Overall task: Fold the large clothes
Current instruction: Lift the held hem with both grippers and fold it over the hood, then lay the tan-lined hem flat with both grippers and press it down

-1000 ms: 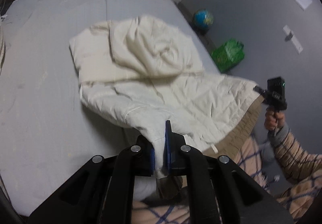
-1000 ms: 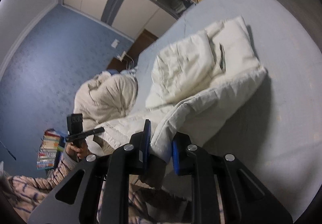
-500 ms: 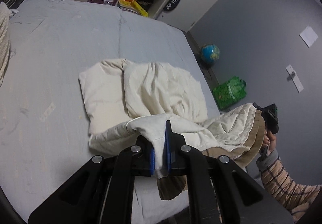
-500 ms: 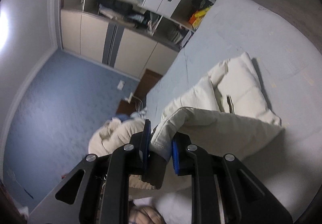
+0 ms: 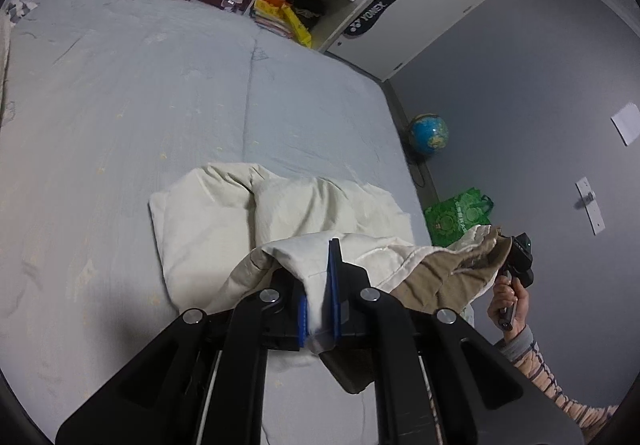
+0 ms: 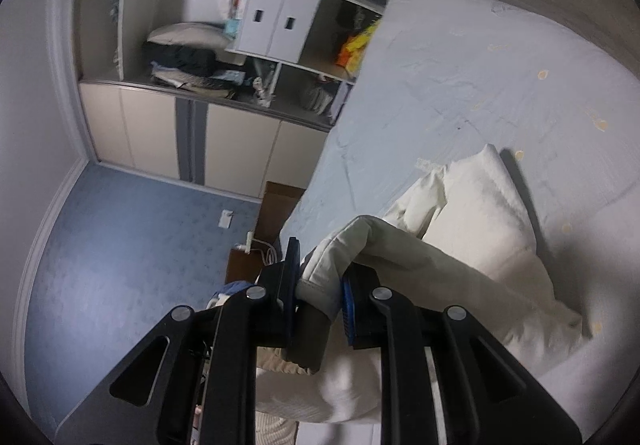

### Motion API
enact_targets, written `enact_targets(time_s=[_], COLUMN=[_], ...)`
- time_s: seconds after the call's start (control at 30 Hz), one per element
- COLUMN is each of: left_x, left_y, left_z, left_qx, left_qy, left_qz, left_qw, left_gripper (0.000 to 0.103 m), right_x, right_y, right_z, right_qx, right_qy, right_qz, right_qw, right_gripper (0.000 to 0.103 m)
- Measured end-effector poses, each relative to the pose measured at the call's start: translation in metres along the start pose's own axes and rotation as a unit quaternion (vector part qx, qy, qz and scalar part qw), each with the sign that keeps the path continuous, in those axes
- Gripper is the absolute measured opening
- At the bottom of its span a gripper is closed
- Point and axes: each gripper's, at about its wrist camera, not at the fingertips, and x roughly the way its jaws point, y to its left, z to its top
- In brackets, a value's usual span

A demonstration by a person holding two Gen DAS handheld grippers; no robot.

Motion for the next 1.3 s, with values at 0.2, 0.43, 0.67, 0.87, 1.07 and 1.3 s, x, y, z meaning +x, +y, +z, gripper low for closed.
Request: enact_targets(time_s=[0.2, 0.43, 0.67, 0.87, 1.07, 1.3], left_x=[0.054, 0.121, 0.133, 0.091, 0.044, 0.063], left_y=[0.04, 0.087, 0.097, 0.1, 0.084, -0.021], left_z=[0.032, 0.041, 0.033, 0.032, 0.036, -0.002], left_qx=[-0.053, -0.119, -0.143, -0.155, -0.159, 0.053], left_qy=[0.008, 0.03, 0.031, 0.015, -0.074, -0.079], left_qz=[0.022, 0.056, 0.052, 0.005, 0.024, 0.188], left_qw=[0.9983, 0.9909, 0.9879, 0.9878, 0.9842, 0.9775], left_gripper=[0.009, 0.013, 0.017, 0.028, 0.096, 0.089], right_x=[0.049, 0.096, 0.087, 0.029, 0.052, 0.111], right_y=[-0.036, -0.085, -0.101, -0.054, 0.041, 0.098], right_z=[0.027, 0.034, 0.033, 0.046, -0.006, -0.119], right_qx=[0.049, 0.1, 0.145, 0.064, -0.208, -0.434], right_qy=[0.008, 0.037, 0.024, -0.049, 0.029, 0.095], right_qz=[-0.039, -0.114, -0.063, -0.089, -0.193, -0.248], right_qw=[0.998, 0.988, 0.987, 0.993, 0.959, 0.861], right_gripper=[0.017, 0.023, 0.069, 0.082, 0.082, 0.082])
